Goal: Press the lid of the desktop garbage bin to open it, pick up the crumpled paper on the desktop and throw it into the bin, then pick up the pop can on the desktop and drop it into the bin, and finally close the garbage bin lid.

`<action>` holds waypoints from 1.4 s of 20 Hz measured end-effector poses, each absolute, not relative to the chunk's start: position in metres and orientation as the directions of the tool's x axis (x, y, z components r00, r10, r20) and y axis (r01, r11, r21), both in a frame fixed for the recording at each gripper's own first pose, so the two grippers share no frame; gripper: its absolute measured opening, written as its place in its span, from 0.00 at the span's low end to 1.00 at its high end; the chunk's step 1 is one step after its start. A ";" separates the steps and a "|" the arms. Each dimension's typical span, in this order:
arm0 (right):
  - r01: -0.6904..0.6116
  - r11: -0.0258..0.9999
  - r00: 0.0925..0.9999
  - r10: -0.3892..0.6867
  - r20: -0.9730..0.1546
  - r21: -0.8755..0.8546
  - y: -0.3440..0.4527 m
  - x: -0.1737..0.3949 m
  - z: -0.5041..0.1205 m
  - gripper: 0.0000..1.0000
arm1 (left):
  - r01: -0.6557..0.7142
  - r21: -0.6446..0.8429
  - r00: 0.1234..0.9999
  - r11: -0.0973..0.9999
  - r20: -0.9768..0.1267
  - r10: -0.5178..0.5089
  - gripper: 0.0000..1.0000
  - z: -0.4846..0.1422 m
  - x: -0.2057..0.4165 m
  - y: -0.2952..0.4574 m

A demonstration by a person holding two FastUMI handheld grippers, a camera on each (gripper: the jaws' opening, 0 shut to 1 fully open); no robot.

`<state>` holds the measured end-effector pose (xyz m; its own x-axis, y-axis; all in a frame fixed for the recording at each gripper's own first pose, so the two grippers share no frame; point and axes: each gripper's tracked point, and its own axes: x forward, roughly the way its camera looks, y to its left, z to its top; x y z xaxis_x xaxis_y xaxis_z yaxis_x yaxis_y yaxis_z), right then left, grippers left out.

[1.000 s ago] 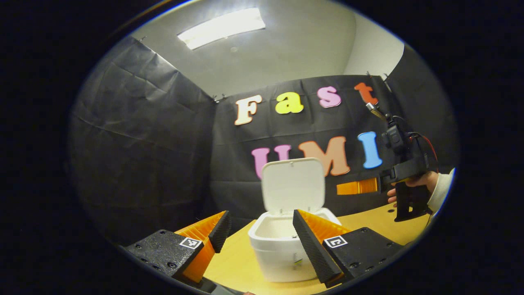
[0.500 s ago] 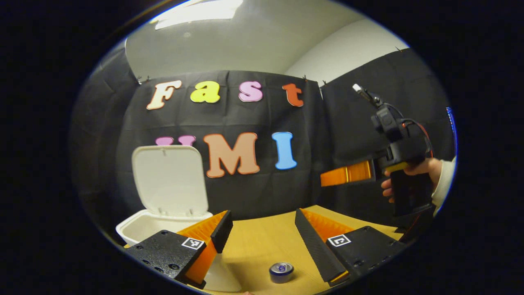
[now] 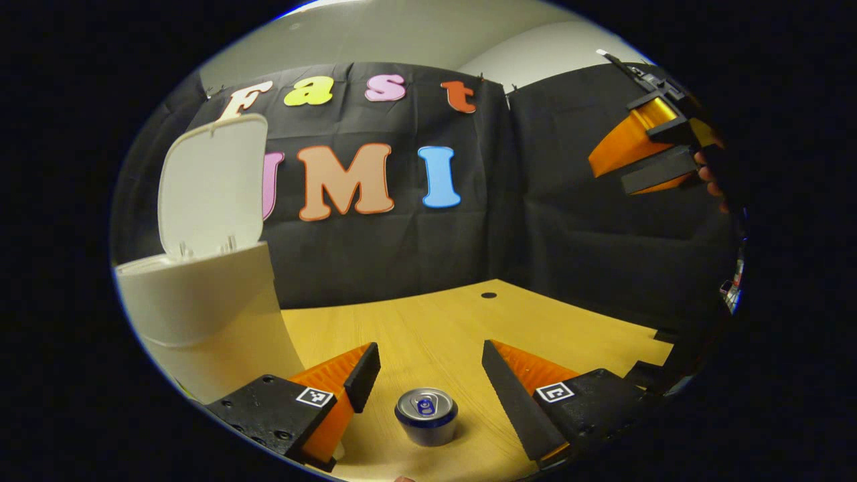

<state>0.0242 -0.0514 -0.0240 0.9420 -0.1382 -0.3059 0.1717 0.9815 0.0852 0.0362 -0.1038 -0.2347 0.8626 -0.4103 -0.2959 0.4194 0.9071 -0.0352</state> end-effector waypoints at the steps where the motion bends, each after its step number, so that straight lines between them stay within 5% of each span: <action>1: 0.178 0.981 0.937 -0.145 -0.318 0.076 -0.053 0.020 -0.029 0.98 | 0.410 -0.033 0.860 0.912 -0.320 -0.398 0.94 -0.248 0.040 -0.102; 8: 0.218 0.975 0.902 -0.186 -0.390 0.040 -0.059 0.007 -0.057 0.99 | 0.394 -0.062 0.813 0.917 -0.443 -0.379 0.93 -0.312 0.031 -0.104; 11: 0.229 0.973 0.891 -0.197 -0.409 0.029 -0.063 0.002 -0.063 0.99 | 0.373 -0.057 0.813 0.926 -0.462 -0.356 0.78 -0.323 0.025 -0.105; 15: 0.248 0.968 0.886 -0.209 -0.414 0.043 -0.070 -0.004 -0.067 0.99 | 0.369 -0.060 0.817 0.927 -0.456 -0.354 0.78 -0.316 0.030 -0.107; 28: 0.195 0.976 0.881 -0.131 -0.455 0.096 -0.063 -0.018 -0.077 0.99 | 0.393 -0.151 0.895 0.907 -0.164 -0.415 0.77 -0.086 0.091 -0.125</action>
